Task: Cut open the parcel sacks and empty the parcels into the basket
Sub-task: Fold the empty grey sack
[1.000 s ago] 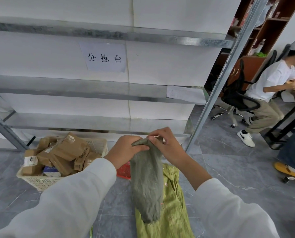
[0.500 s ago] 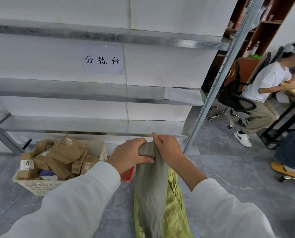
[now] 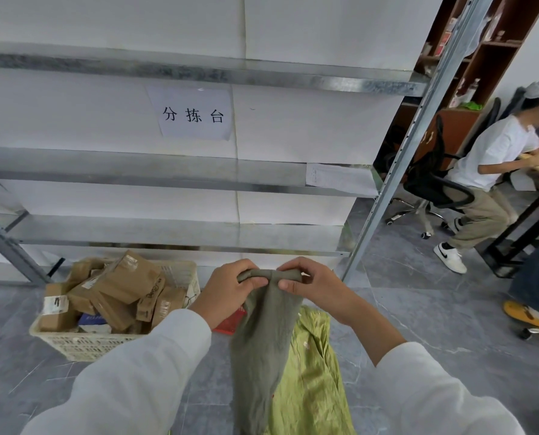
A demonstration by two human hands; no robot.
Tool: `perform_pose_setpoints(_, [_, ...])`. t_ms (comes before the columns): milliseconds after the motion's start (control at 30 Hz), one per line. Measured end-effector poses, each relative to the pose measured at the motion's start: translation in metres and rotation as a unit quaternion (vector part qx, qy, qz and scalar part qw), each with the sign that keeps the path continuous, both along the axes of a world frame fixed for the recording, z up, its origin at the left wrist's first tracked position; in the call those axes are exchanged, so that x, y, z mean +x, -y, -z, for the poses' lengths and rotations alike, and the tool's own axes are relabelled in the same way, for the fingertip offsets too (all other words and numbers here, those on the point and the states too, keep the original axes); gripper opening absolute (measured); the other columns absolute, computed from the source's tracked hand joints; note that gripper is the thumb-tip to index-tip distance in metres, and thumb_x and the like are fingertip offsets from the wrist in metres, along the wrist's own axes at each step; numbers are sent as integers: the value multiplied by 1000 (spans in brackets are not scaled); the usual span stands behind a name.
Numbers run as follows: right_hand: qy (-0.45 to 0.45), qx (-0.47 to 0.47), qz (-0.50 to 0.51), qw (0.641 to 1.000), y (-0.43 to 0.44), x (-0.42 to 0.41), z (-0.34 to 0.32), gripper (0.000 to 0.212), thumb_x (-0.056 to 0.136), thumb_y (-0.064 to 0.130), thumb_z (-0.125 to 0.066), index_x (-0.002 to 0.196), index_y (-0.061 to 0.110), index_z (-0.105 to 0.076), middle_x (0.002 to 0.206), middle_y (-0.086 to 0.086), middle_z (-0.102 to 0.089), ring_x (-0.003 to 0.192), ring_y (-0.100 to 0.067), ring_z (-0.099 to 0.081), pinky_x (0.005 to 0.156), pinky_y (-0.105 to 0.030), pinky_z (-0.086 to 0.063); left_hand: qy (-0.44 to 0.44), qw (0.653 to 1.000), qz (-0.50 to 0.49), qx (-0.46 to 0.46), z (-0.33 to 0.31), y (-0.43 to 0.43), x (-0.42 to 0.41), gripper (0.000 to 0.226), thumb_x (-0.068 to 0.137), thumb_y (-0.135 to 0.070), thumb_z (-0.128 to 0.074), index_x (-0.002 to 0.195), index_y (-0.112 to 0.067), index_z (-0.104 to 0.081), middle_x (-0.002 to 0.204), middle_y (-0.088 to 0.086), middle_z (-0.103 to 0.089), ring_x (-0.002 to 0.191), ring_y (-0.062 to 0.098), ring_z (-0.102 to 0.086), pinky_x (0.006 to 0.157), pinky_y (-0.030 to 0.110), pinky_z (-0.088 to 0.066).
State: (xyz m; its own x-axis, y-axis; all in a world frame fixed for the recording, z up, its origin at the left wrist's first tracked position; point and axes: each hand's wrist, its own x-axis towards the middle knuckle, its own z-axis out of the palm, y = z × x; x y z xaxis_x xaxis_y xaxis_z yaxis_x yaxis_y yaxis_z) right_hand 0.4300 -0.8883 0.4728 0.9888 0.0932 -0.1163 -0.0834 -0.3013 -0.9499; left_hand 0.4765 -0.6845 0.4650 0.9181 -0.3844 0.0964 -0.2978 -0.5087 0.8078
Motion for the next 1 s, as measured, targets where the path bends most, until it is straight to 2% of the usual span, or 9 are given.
perform_pose_setpoints(100, [29, -25, 32, 999, -1, 1, 0, 13, 83, 25, -75, 95, 22, -71, 95, 2, -69, 86, -5, -61, 74, -16, -49, -19, 1000, -1, -4, 0, 0, -1, 14, 87, -34, -68, 85, -20, -68, 79, -6, -68, 78, 8, -62, 70, 26, -46])
perform_pose_setpoints(167, [27, -20, 65, 997, -3, 2, -3, 10, 85, 26, -73, 91, 18, -72, 89, -1, -69, 83, -8, -61, 74, -22, -49, -23, 999, -7, -40, -2, 1, -5, 11, 87, -35, -68, 89, -24, -68, 86, -8, -67, 84, 4, -62, 75, 23, -46])
perform_pose_setpoints(300, [8, -9, 128, 992, -5, 3, -4, 44, 88, 39, -67, 81, -4, -63, 73, -9, -51, 70, -17, -48, 66, -30, -37, -22, 996, 1, -85, -5, -3, -11, 33, 77, -38, -78, 105, -34, -62, 106, -17, -59, 97, -5, -56, 78, 8, -44])
perform_pose_setpoints(467, [-43, 37, 158, 986, -10, 3, -4, 45, 87, 44, -66, 59, 13, -50, 62, -5, -41, 60, -17, -40, 56, -24, -32, -24, 996, 57, -72, -5, -7, -17, 47, 80, -27, -77, 120, -32, -53, 119, -13, -52, 106, -7, -51, 84, 5, -42])
perform_pose_setpoints(600, [-71, 83, 148, 983, -16, 0, -1, 41, 88, 45, -64, 77, 7, -54, 75, -13, -44, 70, -25, -43, 67, -35, -35, 5, 998, 22, -53, -5, -5, -18, 41, 81, -14, -75, 116, -26, -58, 116, -10, -55, 106, -4, -50, 88, 9, -39])
perform_pose_setpoints(667, [-63, 113, 130, 983, -16, -1, 0, 42, 86, 42, -67, 92, 1, -60, 88, -18, -61, 81, -33, -59, 76, -41, -50, -8, 997, -12, -73, -5, -6, -16, 37, 81, -12, -75, 112, -27, -62, 111, -13, -59, 101, -4, -53, 80, 4, -39])
perform_pose_setpoints(767, [-31, 141, 53, 988, -11, -5, 2, 47, 79, 24, -77, 120, 20, -54, 110, -16, -64, 97, -27, -67, 82, -39, -57, -62, 989, -32, -127, -5, -11, -11, 31, 84, -12, -72, 109, -28, -66, 106, -12, -65, 95, -1, -60, 79, 10, -47])
perform_pose_setpoints(933, [63, 4, -4, 998, -3, -5, -2, 54, 76, 2, -77, 116, 31, -55, 112, -3, -58, 103, -23, -60, 84, -42, -56, -90, 990, 15, -111, -14, -17, -2, 32, 85, -9, -71, 109, -28, -67, 105, -9, -67, 92, -4, -61, 76, 8, -48])
perform_pose_setpoints(1000, [76, -9, -5, 997, -1, -4, -8, 54, 76, 1, -76, 116, 33, -56, 112, 1, -59, 104, -21, -59, 86, -44, -55, -106, 987, 21, -118, -17, -19, 0, 30, 85, -9, -71, 110, -25, -67, 104, -5, -69, 95, 3, -64, 82, 17, -51])
